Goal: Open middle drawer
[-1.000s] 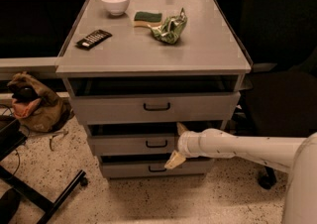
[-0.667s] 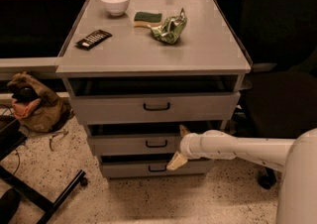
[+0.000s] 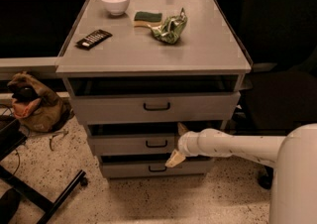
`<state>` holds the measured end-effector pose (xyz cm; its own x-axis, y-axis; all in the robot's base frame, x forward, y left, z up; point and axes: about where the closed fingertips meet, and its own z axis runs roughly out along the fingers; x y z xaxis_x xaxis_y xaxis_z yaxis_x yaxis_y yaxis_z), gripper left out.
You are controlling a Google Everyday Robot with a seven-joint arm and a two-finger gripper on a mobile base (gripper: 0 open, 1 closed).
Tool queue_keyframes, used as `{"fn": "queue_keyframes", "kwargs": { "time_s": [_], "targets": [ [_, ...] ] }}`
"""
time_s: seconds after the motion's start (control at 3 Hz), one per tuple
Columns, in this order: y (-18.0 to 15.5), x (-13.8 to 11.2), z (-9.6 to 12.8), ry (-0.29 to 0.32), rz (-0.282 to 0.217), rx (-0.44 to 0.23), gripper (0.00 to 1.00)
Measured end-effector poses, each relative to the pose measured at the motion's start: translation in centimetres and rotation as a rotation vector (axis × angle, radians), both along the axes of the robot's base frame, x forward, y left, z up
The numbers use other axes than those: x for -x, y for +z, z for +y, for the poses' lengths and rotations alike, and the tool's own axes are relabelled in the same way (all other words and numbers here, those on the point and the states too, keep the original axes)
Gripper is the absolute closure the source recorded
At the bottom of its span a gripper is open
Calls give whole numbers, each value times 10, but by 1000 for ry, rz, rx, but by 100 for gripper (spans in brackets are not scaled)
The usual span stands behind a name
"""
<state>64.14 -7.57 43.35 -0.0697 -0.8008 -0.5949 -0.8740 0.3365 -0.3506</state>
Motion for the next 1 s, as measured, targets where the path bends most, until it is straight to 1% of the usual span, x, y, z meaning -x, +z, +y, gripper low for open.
{"fn": "queue_keyframes", "kwargs": {
  "time_s": [0.33,0.67,1.0],
  "targets": [
    [12,-11,12,42,-52,33,0],
    [12,-13,19,68,-55,46,0],
    [4,-14,22,88,-20,66,0]
  ]
}}
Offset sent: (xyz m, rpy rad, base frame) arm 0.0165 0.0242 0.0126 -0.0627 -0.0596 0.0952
